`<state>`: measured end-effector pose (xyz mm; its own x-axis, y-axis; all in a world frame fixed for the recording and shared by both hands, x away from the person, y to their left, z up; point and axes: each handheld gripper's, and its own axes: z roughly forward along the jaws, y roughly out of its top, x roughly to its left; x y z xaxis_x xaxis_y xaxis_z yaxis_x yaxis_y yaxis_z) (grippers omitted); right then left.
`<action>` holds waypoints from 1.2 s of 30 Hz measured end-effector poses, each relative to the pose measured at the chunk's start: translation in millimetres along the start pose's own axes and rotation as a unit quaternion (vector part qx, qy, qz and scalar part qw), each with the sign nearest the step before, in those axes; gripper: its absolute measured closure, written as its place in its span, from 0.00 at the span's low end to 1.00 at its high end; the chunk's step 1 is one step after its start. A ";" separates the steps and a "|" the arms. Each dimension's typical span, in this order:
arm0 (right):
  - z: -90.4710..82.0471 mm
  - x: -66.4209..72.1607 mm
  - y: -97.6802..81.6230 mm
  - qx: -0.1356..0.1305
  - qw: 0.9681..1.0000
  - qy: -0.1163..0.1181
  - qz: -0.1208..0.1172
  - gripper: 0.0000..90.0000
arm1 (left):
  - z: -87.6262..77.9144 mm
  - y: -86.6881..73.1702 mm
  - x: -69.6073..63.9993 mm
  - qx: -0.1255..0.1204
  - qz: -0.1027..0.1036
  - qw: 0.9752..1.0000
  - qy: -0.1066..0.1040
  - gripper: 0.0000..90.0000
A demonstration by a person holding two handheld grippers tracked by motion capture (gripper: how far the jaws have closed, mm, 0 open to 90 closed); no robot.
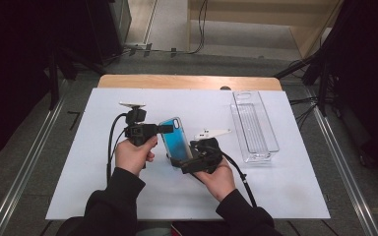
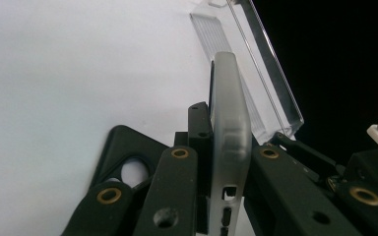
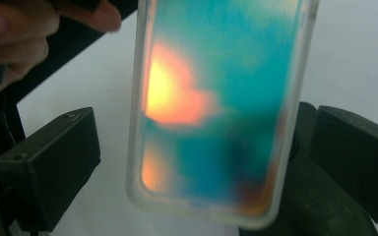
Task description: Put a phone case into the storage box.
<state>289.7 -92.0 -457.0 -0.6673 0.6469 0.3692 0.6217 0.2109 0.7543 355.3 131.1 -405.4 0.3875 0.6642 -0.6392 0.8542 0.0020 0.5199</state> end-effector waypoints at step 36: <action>-25.9 -12.5 -4.2 -0.004 0.999 0.004 -0.032 0.00 | -5.7 -35.4 -24.8 -0.114 0.139 0.983 0.047 0.96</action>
<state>284.8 -120.0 -450.7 -0.7085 0.6266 0.3246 0.5744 0.2449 0.7811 313.5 118.8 -404.8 0.5524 0.7282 -0.4057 0.6163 -0.0290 0.7870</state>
